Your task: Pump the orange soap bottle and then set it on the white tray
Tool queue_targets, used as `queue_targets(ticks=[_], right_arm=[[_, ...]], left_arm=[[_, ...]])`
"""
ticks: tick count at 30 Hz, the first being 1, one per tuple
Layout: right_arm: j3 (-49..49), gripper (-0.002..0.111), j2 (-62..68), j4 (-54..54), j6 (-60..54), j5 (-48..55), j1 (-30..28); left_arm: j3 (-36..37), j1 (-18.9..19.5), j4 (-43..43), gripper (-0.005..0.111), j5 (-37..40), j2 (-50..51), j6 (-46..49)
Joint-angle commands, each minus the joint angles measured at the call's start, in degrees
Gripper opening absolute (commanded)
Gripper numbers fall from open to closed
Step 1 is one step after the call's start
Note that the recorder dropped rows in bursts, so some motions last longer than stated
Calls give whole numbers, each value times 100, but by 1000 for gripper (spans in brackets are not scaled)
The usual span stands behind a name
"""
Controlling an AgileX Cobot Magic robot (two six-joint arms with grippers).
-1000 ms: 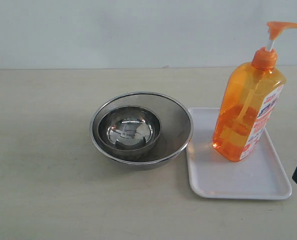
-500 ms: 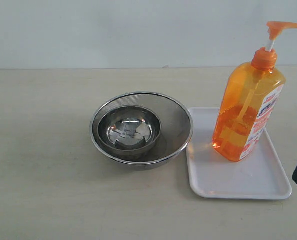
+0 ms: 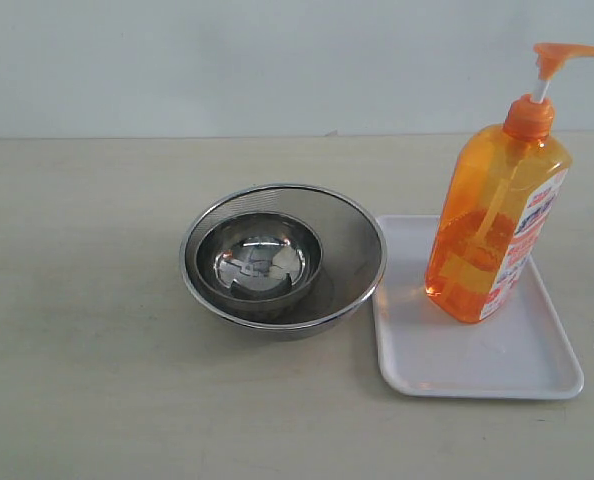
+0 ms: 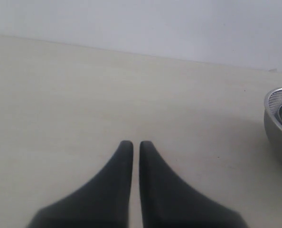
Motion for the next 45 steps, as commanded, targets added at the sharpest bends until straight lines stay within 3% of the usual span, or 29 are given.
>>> queue_targets(ticks=[1,21,28,31,36,42,44,45], right_arm=[[-5,0,-21,946,818,206,-2],[-5,0,-21,1799,571,34,-2],[-572,1,-11,1887,-1258,-945,-2],[-913,15,0,1876,-1637,-1149,-2],[-1048,70,407,1895,-2219,-915,-2],[-1048,71,1673,2285,-2826,-584,-2],[-1133,71,2842,4045,-4595,-1101,-2],[-1160,71,3086,4319,-4954,-1210,-2]], left_arm=[[19,20,15,5,14,-17,-20],[19,20,15,5,14,-17,-20],[19,20,15,5,14,-17,-20],[19,20,15,5,14,-17,-20],[19,20,15,5,14,-17,-20],[19,20,15,5,14,-17,-20],[19,20,15,5,14,-17,-20],[19,20,15,5,14,-17,-20]])
